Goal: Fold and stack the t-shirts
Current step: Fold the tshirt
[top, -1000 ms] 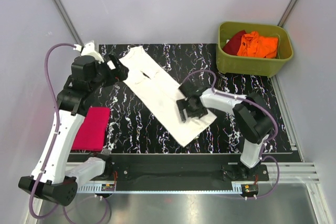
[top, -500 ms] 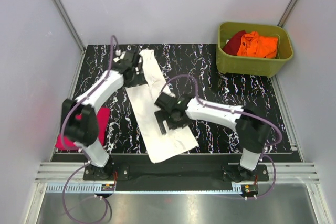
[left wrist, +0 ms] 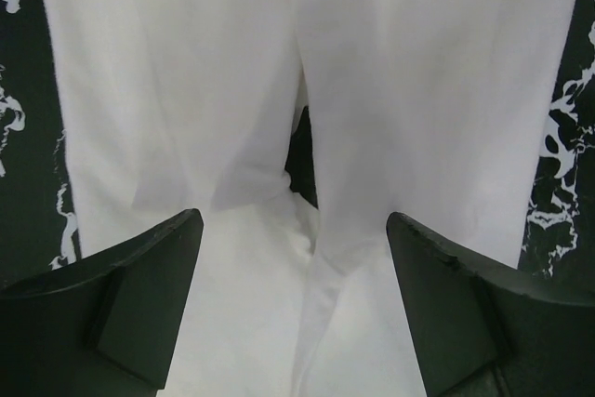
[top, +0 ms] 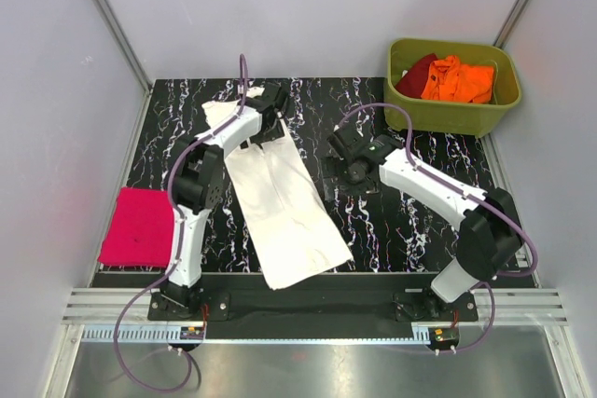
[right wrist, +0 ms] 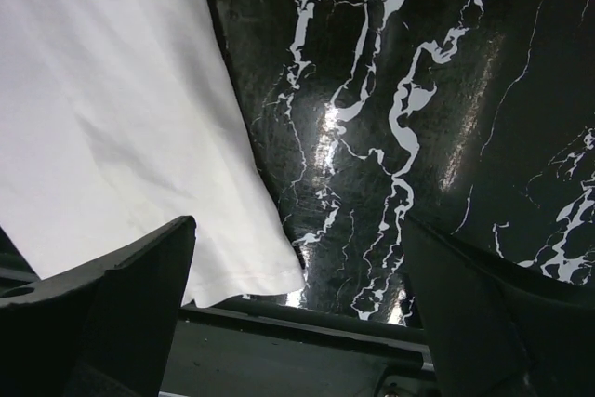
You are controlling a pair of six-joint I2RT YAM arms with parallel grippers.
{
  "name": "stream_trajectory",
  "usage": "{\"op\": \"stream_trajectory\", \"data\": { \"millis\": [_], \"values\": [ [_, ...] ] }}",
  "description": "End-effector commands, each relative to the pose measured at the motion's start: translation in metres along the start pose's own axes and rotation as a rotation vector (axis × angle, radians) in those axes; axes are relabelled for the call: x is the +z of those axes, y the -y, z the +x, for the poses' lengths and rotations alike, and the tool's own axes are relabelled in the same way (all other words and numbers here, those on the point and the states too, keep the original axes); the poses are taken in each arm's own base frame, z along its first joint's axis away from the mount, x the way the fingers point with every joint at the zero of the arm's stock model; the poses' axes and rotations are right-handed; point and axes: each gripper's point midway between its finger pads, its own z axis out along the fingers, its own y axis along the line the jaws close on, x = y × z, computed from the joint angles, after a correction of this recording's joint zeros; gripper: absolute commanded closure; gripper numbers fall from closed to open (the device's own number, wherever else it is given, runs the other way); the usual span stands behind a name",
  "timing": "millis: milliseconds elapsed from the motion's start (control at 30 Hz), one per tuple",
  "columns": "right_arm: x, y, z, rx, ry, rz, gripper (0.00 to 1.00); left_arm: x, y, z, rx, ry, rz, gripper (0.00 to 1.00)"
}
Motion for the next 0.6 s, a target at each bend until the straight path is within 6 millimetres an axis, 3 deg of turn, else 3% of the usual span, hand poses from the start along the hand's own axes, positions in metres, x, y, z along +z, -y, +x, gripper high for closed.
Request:
{"op": "stream_trajectory", "data": {
  "millis": [0,67,267,333,367,567],
  "values": [
    [0.0,0.012,-0.003,0.009,0.004,-0.012,0.0,0.006,0.016,-0.015,-0.081,0.028,0.003,0.13],
    [0.004,0.022,-0.007,0.03,0.0,-0.007,0.0,0.023,0.028,0.002,-0.066,-0.047,0.036,0.14],
    [0.007,0.043,-0.025,0.058,0.022,0.007,0.0,0.054,0.07,0.025,-0.054,-0.226,0.216,0.19],
    [0.009,0.049,-0.031,0.069,0.026,0.011,0.0,0.056,0.078,0.023,0.01,-0.227,0.23,0.21],
    [0.013,0.05,-0.032,0.071,0.02,0.009,0.0,0.054,0.096,0.019,0.022,-0.224,0.294,0.21],
    [0.026,0.051,-0.034,0.107,-0.009,-0.019,0.0,0.034,0.149,0.01,0.099,-0.187,0.552,0.22]
  ]
}}
